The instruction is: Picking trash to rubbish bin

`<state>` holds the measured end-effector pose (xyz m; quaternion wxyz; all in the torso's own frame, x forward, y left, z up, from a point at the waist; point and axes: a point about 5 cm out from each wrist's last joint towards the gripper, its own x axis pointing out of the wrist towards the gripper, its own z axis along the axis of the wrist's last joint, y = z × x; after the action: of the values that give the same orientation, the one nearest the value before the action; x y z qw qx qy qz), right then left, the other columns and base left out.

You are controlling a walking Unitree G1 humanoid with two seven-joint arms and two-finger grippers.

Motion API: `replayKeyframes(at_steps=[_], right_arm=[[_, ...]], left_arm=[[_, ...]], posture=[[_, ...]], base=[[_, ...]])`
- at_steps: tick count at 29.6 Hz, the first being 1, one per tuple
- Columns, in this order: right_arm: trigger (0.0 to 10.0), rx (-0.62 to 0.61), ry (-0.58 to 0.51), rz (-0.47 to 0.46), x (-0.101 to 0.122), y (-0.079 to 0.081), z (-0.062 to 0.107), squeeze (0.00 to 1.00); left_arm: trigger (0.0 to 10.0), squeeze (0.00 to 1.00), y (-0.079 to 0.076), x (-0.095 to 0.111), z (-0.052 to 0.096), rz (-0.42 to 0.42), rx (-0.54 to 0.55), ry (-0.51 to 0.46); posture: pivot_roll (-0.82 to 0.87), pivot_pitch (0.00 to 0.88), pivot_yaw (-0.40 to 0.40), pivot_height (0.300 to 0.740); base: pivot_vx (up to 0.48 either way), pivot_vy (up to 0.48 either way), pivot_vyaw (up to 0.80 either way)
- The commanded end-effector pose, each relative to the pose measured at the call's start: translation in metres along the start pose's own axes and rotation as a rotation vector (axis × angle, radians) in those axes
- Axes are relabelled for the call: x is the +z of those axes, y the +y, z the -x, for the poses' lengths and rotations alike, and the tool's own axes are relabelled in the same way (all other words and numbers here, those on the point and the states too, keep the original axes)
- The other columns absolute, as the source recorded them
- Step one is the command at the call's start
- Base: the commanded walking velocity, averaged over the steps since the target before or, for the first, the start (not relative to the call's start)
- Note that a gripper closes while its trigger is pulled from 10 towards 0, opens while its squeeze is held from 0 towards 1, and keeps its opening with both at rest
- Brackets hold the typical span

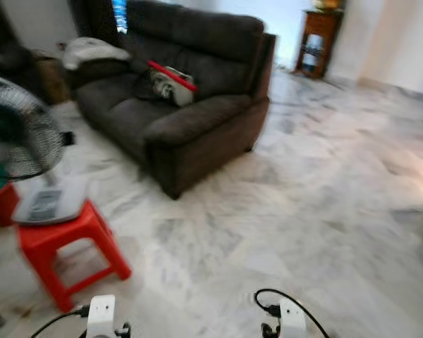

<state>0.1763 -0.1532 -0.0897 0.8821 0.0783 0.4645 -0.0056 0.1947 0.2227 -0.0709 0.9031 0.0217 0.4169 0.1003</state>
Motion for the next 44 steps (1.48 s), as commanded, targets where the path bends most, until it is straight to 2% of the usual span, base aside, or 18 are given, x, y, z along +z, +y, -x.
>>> replayKeyframes(at_steps=[1, 44], right_arm=[[10.0, -0.009, -0.005, -0.017, 0.0004, -0.0006, 0.0000, 0.00], [10.0, -0.010, -0.017, -0.024, 0.0050, 0.0002, -0.0008, 0.00]], left_arm=[[10.0, 0.00, 0.0010, -0.0013, 0.0001, -0.014, 0.006, 0.011], [10.0, 0.00, -0.0013, -0.0003, -0.0002, -0.012, 0.003, 0.009]], posture=[[-0.06, 0.000, 0.029, 0.740], [-0.06, 0.000, 0.024, 0.740]], base=[[0.000, 0.000, 0.80], [0.000, 0.000, 0.80]])
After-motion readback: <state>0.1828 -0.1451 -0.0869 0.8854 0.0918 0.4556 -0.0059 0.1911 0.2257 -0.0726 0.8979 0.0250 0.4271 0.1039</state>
